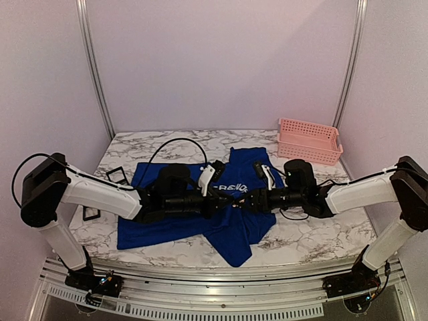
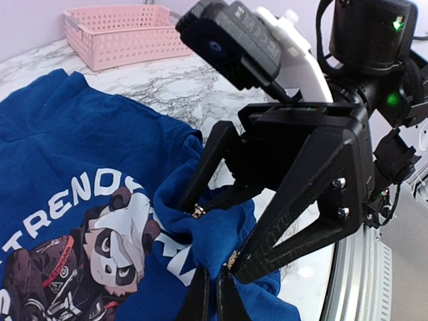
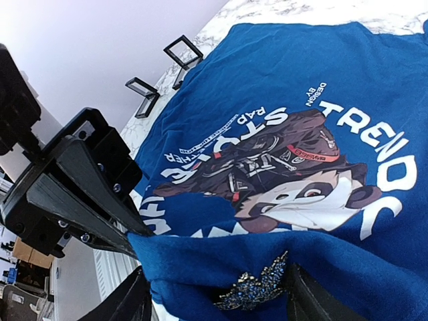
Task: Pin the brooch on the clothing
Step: Pin the brooch onto the flattened clothing.
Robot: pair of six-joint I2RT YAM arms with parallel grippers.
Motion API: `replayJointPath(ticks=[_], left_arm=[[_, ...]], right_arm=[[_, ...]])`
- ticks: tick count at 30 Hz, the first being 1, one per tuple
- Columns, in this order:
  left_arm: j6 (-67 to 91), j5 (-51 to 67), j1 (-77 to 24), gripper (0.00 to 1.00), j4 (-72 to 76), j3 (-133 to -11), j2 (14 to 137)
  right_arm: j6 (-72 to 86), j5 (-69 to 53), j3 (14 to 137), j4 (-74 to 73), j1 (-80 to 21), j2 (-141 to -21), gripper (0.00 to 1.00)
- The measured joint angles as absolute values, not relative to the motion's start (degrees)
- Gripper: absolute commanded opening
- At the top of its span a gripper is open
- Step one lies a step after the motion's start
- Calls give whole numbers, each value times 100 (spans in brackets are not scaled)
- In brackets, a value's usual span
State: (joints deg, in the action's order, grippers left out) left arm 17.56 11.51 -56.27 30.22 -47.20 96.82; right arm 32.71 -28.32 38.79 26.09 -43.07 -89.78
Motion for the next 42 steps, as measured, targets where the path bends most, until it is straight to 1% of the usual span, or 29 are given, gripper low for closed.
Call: replayJointPath(ticks=[2, 4, 5, 7, 15, 22, 30, 31, 34, 42], left_arm=[[1772, 1146, -5642, 0, 3024, -4722, 9699], [1789, 1138, -5655, 0, 3039, -4722, 9714], [1796, 1138, -5660, 0, 3048, -4722, 9714], [1806, 1109, -5662, 0, 3063, -4722, 9714], [1802, 1072, -5596, 0, 3044, -4720, 9773], [1747, 1424, -5544, 0, 3024, -4735, 9797], [1717, 1594, -5533, 0, 3041, -4757, 9800], [1717, 1612, -5533, 0, 3046, -4757, 9800], [1715, 1653, -5533, 0, 3068, -4757, 9800], [1697, 1737, -5533, 0, 3096, -4757, 9802]], right_arm=[[3275, -2871, 3881, 2655, -4307, -8978, 67], [3277, -2884, 3883, 2674, -4307, -8978, 64], [3277, -2882, 3883, 2679, -4307, -8982, 60], [3297, -2862, 3896, 2670, -4309, -9004, 49], [3291, -2753, 4198, 2272, -4327, -9207, 28], [3240, -2797, 4029, 2182, -4311, -9002, 23], [3100, -2971, 4005, 2104, -4265, -8910, 22], [3081, -3022, 4005, 2104, -4254, -8910, 22], [3044, -3181, 4005, 2123, -4215, -8912, 27], [2875, -3487, 4005, 2165, -4117, -8971, 27]])
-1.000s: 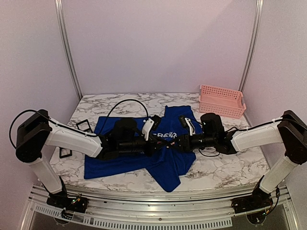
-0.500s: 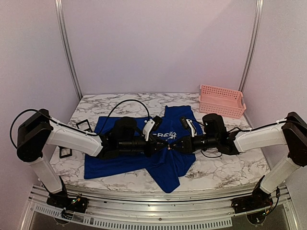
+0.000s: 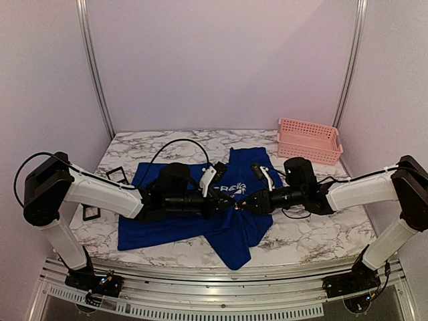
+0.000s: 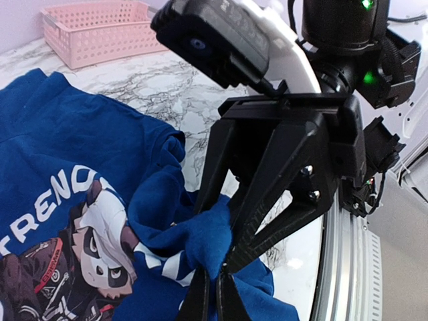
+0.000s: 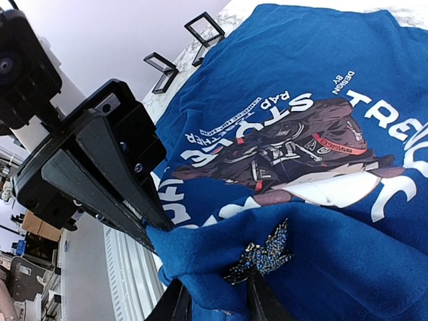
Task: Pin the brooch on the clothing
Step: Pin the brooch onto the flattened clothing.
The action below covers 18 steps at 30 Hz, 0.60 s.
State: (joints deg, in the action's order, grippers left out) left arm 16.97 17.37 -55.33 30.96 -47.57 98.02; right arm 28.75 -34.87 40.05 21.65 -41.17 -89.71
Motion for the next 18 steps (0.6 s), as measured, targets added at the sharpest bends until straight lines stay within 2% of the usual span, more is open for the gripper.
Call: replayJointPath(ticks=[11, 18], left_arm=[[1594, 1765, -5540, 0, 3105, -4757, 9802], [1586, 1761, -5544, 0, 3103, -4757, 9802]], right_arm=[[2644, -3669, 3977, 2104, -4069, -8890, 41], [2626, -3852, 3795, 2187, -3966, -8549, 41]])
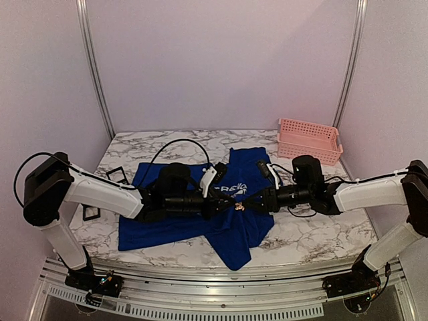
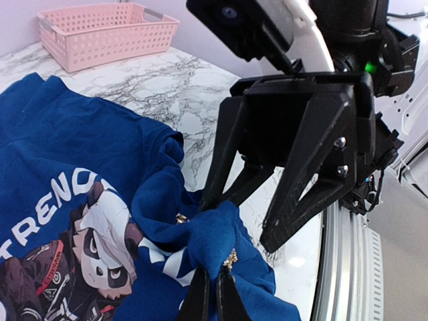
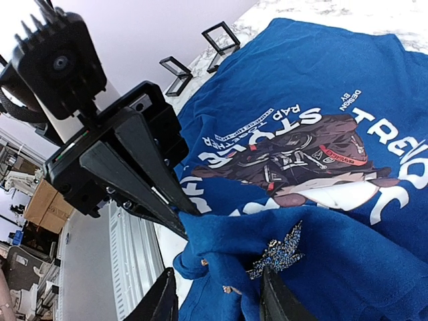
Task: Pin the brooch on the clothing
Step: Pin the brooch onto the flattened clothing.
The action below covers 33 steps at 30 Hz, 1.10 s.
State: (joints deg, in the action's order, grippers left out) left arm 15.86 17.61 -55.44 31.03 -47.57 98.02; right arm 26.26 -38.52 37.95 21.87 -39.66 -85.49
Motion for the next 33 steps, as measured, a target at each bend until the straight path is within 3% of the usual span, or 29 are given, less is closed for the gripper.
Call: replayJointPath(ticks=[9, 20, 33], left_arm=[[1597, 1758, -5544, 0, 3092, -4764, 9802], [2014, 1892, -5513, 0, 2547, -5037, 9896], [2648, 3013, -5247, 0, 1103, -5878, 10394]], right_arm=[[2596, -3865, 3782, 2117, -3922, -8412, 42], [1977, -3081, 3785, 1299, -3844, -7620, 51], [801, -2145, 3730, 489, -4213, -7467, 58]])
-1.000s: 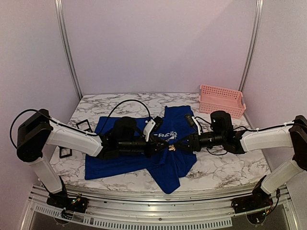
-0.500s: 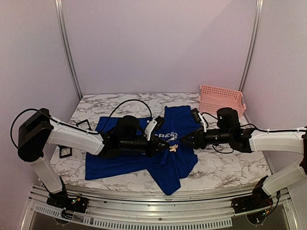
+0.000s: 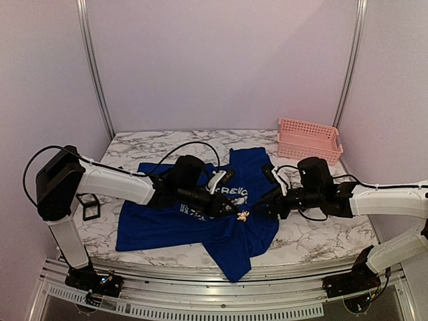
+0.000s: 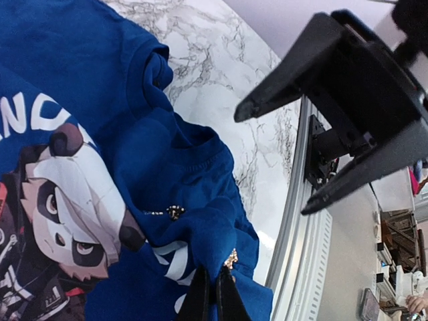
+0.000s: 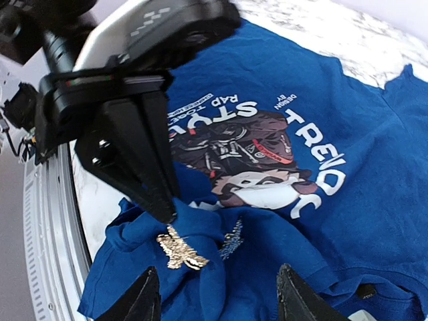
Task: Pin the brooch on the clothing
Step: Pin the brooch onto the flattened clothing.
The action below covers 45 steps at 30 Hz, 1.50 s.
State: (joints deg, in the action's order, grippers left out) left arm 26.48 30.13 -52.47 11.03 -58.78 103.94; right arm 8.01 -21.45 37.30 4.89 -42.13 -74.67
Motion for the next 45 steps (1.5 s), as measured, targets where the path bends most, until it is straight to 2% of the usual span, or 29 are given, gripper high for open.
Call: replayJointPath(ticks=[6, 10, 17, 22, 26, 31, 45], left_arm=[[2932, 3601, -5100, 0, 611, -6307, 10700], [3284, 3959, -4976, 0, 517, -6482, 10934], [3682, 4235, -4823, 0, 475, -6528, 11111], [4322, 4532, -4672, 0, 856, -6547, 11445], [4600, 4613, -4602, 0, 963, -6543, 11555], [4860, 4731, -4519, 0, 1205, -6510, 11557], [5411, 5057, -4394, 0, 1848, -6375, 11848]], right_arm=[[-491, -1601, 3148, 882, -4978, -6995, 58], [-1162, -1428, 2808, 1249, -5085, -6949, 58], [-1398, -1197, 2718, 1516, -5236, -7181, 57], [-1732, -716, 2799, 1922, -5682, -7679, 48], [-2307, -388, 2958, 2180, -5732, -8165, 37], [-2875, -14, 2976, 2427, -5739, -8281, 29], [-3693, 578, 2954, 2902, -5922, -8687, 27]])
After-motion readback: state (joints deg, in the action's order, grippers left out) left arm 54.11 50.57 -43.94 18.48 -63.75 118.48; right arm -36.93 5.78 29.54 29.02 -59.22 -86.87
